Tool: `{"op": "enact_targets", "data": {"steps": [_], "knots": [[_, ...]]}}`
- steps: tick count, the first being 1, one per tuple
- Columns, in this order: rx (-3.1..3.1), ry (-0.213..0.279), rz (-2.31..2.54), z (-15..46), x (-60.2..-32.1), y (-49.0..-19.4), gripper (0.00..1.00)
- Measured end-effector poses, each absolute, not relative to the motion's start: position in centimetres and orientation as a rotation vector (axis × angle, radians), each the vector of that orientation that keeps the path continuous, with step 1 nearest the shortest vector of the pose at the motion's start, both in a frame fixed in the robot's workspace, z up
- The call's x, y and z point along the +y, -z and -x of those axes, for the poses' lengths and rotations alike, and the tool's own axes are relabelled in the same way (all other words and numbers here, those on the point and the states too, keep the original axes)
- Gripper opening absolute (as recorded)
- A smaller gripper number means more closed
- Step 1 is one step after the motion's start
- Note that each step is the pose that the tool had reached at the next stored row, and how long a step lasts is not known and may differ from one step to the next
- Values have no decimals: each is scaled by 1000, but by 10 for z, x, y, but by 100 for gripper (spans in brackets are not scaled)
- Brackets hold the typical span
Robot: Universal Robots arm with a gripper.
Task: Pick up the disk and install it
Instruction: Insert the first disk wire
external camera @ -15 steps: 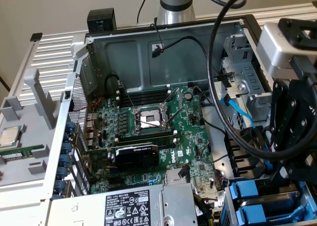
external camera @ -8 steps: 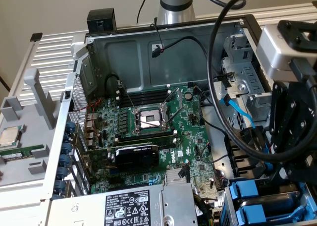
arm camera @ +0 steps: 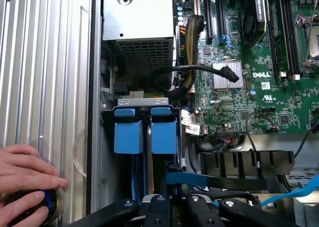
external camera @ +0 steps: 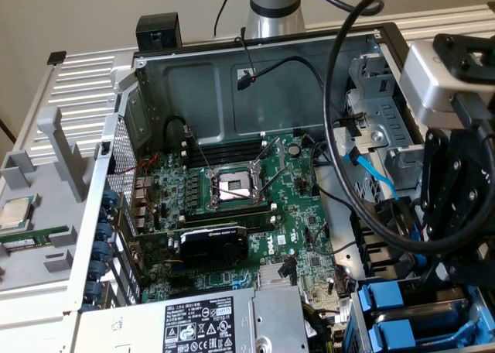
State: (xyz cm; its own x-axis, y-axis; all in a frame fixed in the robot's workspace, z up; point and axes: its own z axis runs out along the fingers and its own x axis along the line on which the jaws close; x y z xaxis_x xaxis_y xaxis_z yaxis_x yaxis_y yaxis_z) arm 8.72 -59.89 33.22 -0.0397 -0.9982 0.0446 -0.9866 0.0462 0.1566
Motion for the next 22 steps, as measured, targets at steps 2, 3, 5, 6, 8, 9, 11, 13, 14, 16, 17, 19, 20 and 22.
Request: {"op": "enact_targets", "data": {"steps": [2, 3, 5, 6, 8, 9, 11, 13, 14, 16, 17, 19, 20, 22], "knots": [[-2165, 124, -2074, -87, -599, -332, 17], [-2165, 124, -2074, -87, -599, -332, 17], [-2165, 124, -2074, -87, -599, -332, 17], [-2165, 124, -2074, -87, -599, -332, 17], [-2165, 124, -2073, -87, -599, -332, 17], [-2165, 124, -2073, -87, -599, -332, 17], [-2165, 124, -2074, -87, -599, -333, 17], [-2166, 123, -2074, -87, -599, -333, 18], [-2166, 122, -2075, -87, -599, -334, 24], [-2167, 122, -2075, -87, -599, -334, 31], [-2167, 121, -2075, -87, -599, -335, 31], [-2168, 118, -2076, -87, -599, -335, 37], [-2170, 115, -2077, -86, -599, -335, 37], [-2174, 109, -2081, -86, -599, -335, 37]]}}
